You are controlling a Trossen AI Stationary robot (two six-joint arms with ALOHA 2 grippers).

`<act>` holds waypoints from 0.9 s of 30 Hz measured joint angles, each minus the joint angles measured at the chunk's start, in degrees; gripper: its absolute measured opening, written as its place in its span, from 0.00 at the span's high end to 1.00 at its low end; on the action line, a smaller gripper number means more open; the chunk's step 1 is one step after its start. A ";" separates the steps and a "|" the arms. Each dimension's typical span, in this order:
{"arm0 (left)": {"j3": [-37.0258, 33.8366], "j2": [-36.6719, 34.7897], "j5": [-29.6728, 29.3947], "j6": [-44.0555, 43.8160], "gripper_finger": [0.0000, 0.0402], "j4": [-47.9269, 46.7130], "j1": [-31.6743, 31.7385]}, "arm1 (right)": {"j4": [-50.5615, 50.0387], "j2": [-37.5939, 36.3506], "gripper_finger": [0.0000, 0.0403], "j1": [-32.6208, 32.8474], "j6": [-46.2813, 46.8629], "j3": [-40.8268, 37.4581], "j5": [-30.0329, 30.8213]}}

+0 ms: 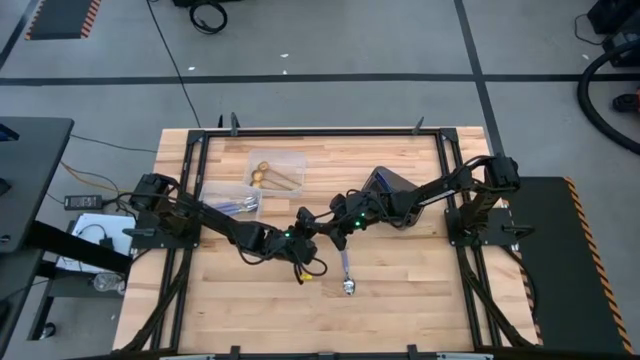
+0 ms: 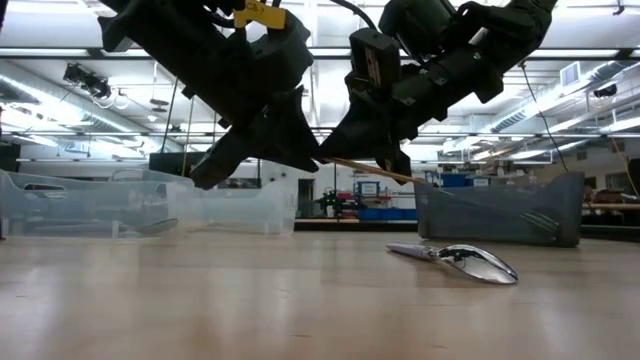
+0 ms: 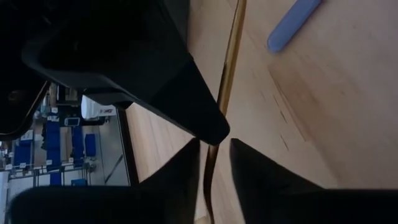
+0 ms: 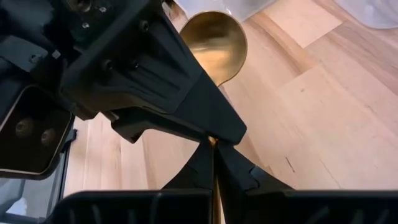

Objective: Sort silverware by color (type)
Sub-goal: Put the gold spoon into the top transparent bin

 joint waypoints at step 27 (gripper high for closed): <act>-0.02 -2.17 1.38 -3.95 0.95 -6.80 0.01 | -0.66 -5.50 0.55 0.11 -8.25 -1.07 1.10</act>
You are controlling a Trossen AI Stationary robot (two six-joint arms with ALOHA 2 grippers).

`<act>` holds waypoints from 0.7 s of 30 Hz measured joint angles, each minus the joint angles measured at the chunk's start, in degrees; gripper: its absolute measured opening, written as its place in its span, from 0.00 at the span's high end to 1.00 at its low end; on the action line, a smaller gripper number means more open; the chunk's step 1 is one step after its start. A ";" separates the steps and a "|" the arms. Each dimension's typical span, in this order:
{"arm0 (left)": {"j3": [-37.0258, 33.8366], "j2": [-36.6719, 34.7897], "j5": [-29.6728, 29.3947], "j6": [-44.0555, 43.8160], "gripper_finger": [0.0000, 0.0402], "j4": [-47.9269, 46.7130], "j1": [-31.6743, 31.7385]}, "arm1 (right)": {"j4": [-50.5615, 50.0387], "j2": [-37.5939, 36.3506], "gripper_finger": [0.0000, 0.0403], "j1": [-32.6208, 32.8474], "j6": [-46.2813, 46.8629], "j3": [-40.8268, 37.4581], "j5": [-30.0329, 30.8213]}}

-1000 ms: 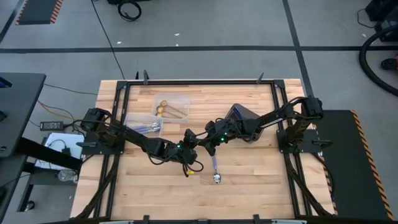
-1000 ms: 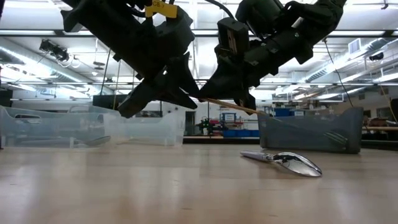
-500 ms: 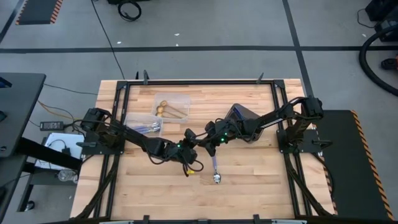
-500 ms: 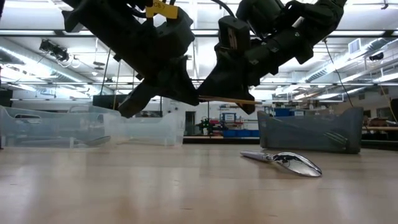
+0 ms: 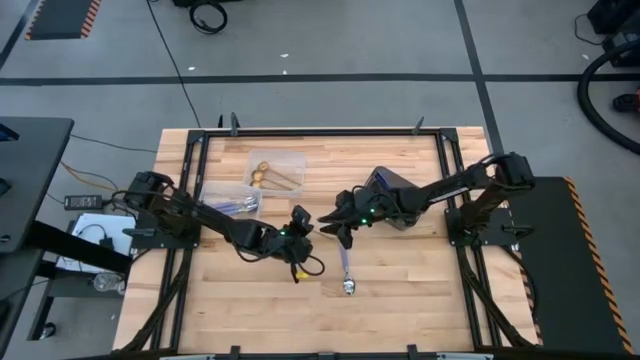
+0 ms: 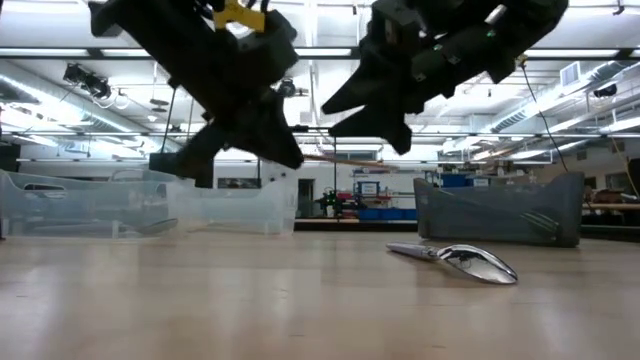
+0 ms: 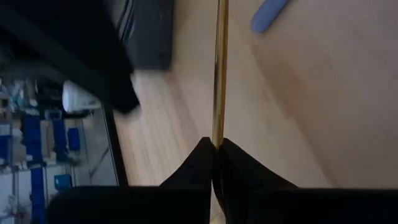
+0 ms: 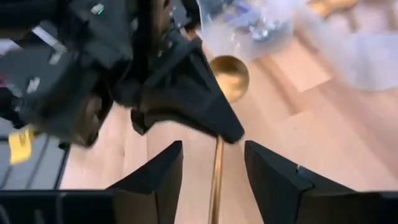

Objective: Sort silverware by color (type)
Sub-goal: Put the gold spoon into the top transparent bin

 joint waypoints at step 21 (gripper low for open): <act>-0.02 -14.61 -2.48 -10.89 0.95 -18.09 0.55 | 8.99 -3.00 0.55 14.26 -8.79 -7.37 21.94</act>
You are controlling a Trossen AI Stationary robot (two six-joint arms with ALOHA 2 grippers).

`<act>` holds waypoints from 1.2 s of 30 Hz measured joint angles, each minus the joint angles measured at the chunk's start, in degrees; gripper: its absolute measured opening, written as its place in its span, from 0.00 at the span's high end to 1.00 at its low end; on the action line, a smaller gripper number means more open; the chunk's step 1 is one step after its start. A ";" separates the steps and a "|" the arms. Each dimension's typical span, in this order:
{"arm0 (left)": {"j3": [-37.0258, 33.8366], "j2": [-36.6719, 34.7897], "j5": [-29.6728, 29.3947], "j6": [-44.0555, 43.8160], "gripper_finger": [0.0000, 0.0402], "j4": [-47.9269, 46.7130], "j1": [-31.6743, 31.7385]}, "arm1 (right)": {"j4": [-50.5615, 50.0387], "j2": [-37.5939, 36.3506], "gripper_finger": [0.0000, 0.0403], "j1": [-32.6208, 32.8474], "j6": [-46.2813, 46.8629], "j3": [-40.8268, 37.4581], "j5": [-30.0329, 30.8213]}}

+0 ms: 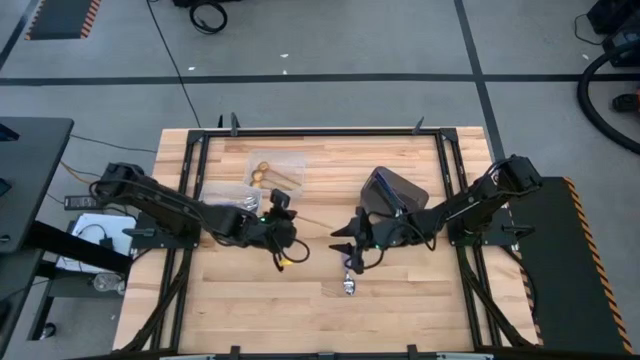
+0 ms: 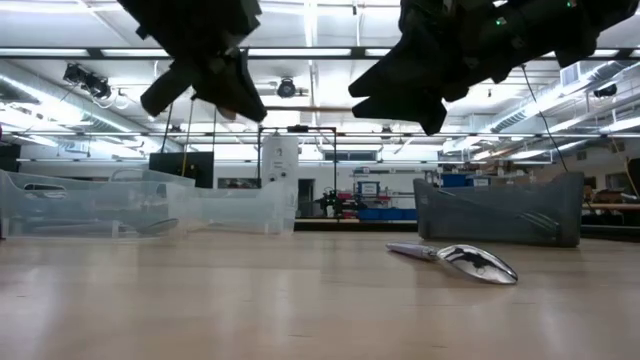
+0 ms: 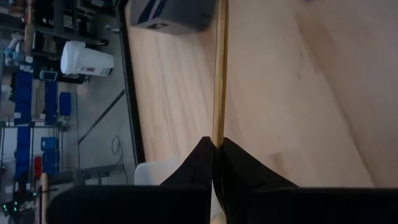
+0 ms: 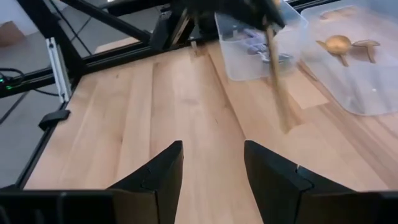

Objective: Sort silverware by color (type)
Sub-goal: Put the gold spoon into the top transparent bin

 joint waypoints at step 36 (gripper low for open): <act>-0.04 -11.85 21.39 25.39 0.95 -12.55 36.34 | -0.05 0.11 0.56 0.78 -4.19 0.00 0.07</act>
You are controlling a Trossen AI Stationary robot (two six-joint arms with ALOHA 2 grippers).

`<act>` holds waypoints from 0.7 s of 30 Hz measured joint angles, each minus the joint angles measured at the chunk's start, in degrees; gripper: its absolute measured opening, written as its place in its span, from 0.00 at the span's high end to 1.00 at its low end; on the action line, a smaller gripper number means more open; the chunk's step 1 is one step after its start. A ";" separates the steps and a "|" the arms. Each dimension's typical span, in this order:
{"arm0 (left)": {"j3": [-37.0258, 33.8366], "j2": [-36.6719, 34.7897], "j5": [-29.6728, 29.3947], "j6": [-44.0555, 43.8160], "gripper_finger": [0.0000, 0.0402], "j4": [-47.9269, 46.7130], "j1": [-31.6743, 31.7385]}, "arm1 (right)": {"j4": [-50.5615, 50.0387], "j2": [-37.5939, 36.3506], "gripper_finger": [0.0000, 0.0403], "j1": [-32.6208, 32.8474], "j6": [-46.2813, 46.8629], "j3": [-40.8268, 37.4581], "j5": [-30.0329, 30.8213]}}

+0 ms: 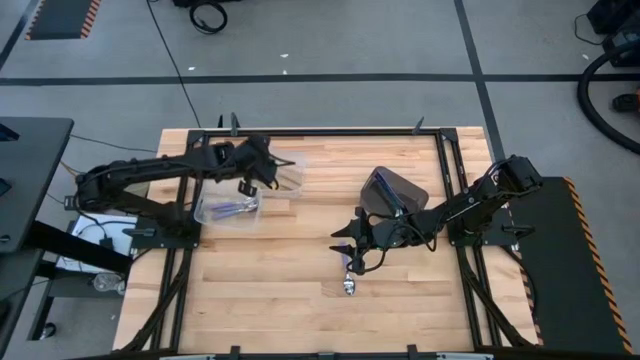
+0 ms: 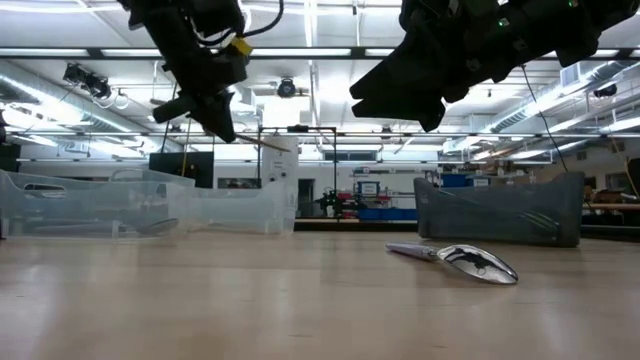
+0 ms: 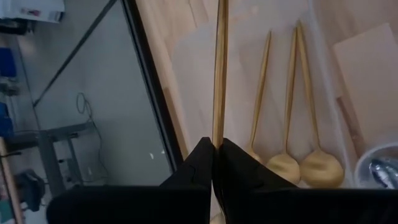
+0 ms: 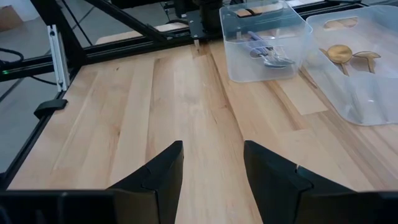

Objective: Sort silverware by color (type)
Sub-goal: Put the gold spoon into the top transparent bin

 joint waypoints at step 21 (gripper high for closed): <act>-0.07 9.83 7.03 8.73 0.95 1.69 8.03 | -0.22 0.00 0.56 0.04 0.02 0.00 -0.05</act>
